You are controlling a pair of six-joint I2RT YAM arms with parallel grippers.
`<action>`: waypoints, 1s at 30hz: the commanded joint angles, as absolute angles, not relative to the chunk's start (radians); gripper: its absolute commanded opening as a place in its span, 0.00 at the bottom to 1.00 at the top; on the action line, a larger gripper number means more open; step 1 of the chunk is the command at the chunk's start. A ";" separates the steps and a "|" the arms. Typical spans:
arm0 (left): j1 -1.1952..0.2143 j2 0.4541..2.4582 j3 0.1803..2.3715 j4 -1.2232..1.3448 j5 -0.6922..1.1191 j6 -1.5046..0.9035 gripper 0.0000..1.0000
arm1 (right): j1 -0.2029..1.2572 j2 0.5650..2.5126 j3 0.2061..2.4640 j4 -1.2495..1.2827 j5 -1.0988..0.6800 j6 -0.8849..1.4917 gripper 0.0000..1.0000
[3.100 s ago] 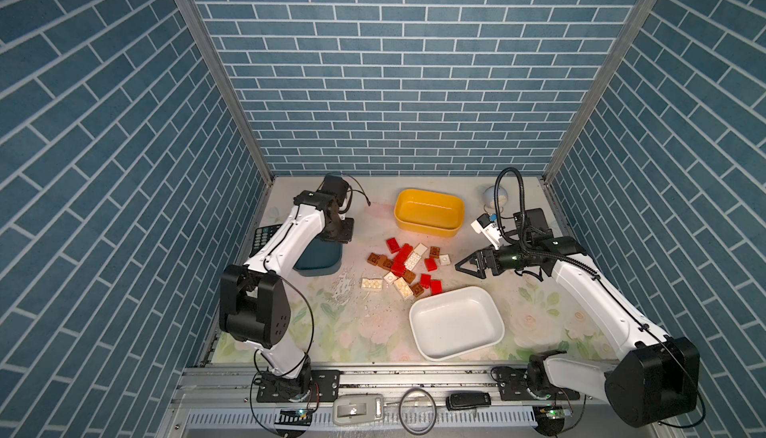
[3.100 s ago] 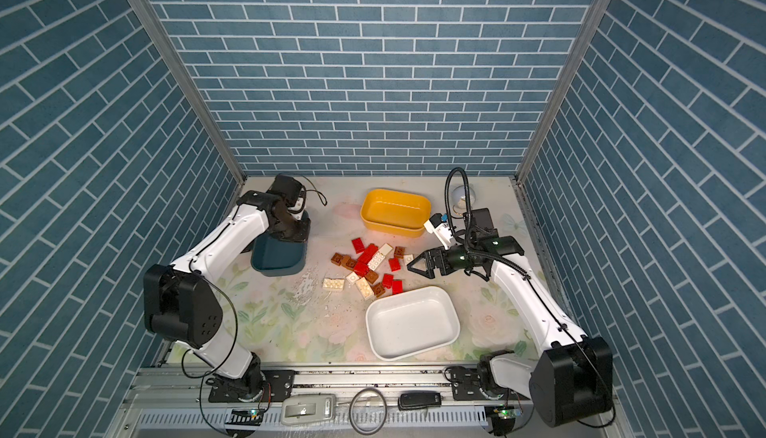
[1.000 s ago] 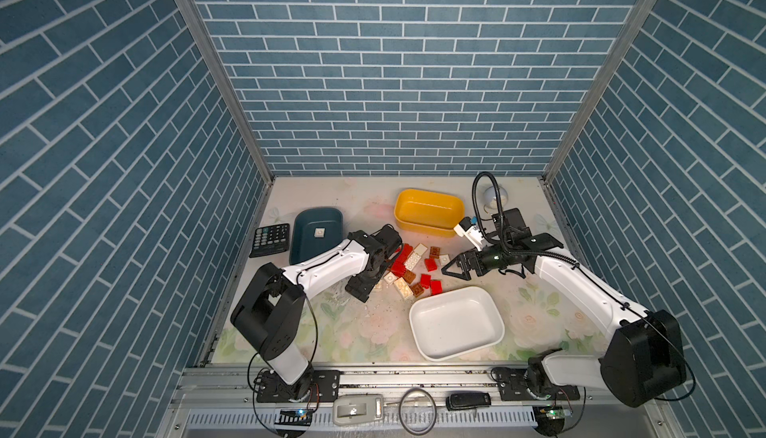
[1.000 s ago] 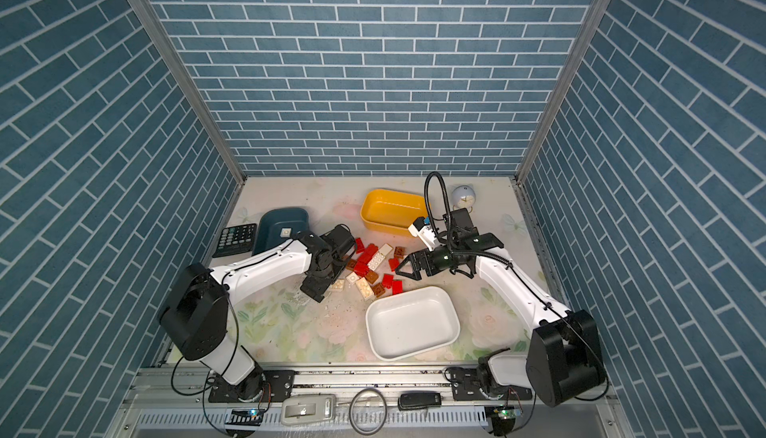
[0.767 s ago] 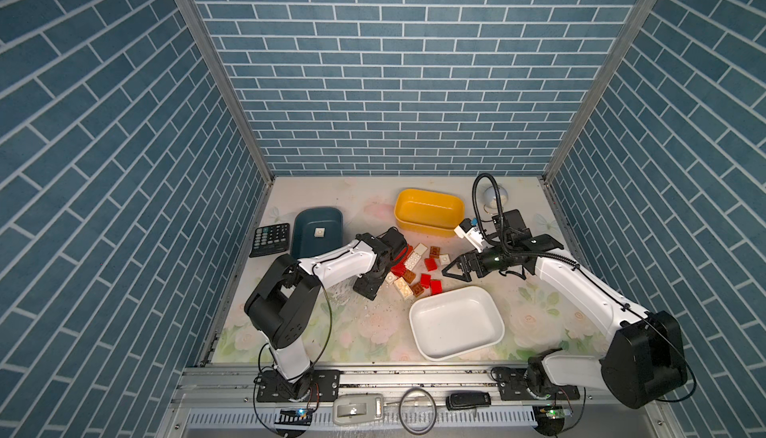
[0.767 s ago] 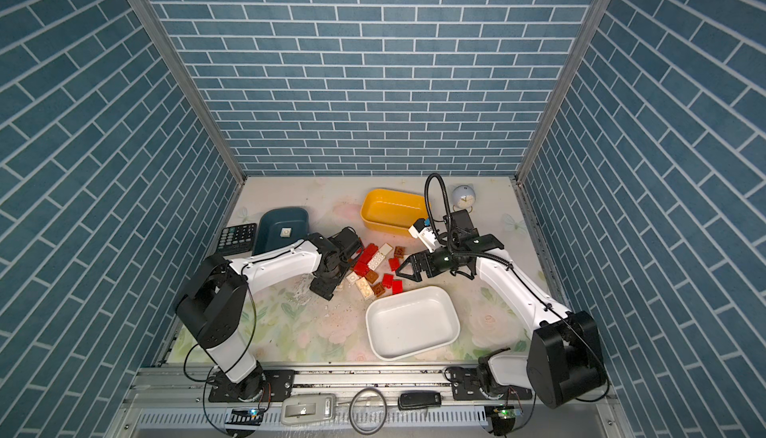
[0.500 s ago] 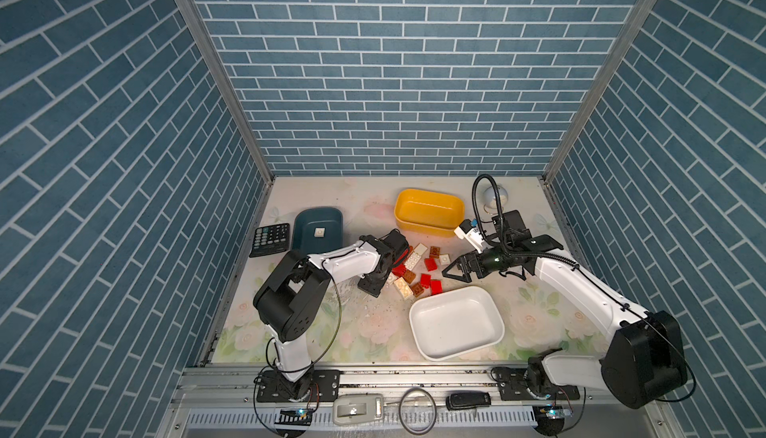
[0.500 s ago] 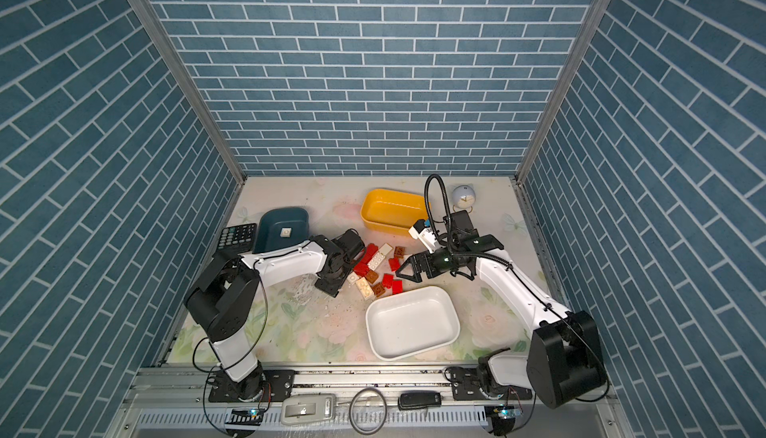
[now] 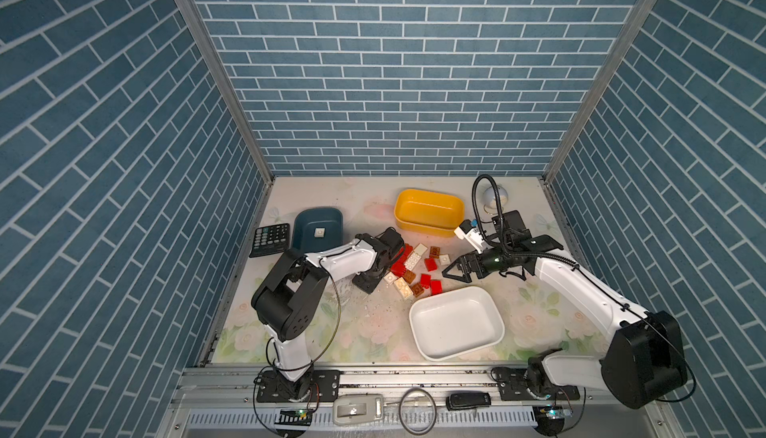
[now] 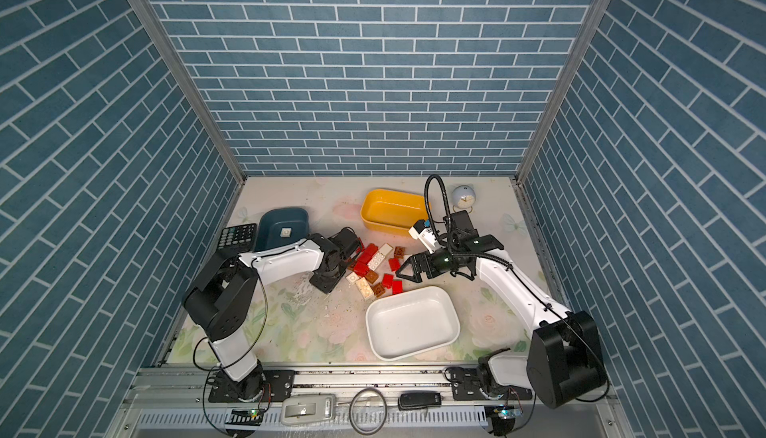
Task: Sort the legos into containers by color
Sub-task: Pick up the lego from the center of the table, then place the lego in the container.
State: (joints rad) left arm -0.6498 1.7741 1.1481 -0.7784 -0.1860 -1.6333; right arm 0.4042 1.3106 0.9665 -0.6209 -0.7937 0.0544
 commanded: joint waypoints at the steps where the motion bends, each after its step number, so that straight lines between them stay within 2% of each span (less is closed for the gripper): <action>1: -0.622 1.700 1.231 -0.882 -0.230 -1.422 0.26 | 0.405 1.291 0.970 -0.634 -0.814 0.030 0.99; 5: -0.577 1.641 1.334 -0.999 -0.260 -1.210 0.26 | 0.405 1.304 0.995 -0.632 -0.827 0.029 0.99; 9: -0.454 1.594 1.421 -1.035 -0.266 -0.921 0.25 | 0.405 1.315 1.018 -0.624 -0.838 0.033 0.99; 16: -0.209 1.696 1.596 -1.081 -0.258 -0.471 0.24 | 0.405 1.327 1.042 -0.592 -0.864 0.063 0.99; 23: -0.049 1.818 1.565 -0.990 -0.113 -0.300 0.24 | 0.405 1.319 1.048 -0.577 -0.869 0.089 0.99; 30: -0.001 1.902 1.518 -0.944 -0.144 -0.256 0.26 | 0.406 1.328 1.065 -0.595 -0.864 0.092 0.99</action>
State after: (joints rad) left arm -0.0250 1.8935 1.5421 -0.9596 -0.1463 -0.3107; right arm 0.4042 1.3220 1.0344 -0.5880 -0.8433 0.0822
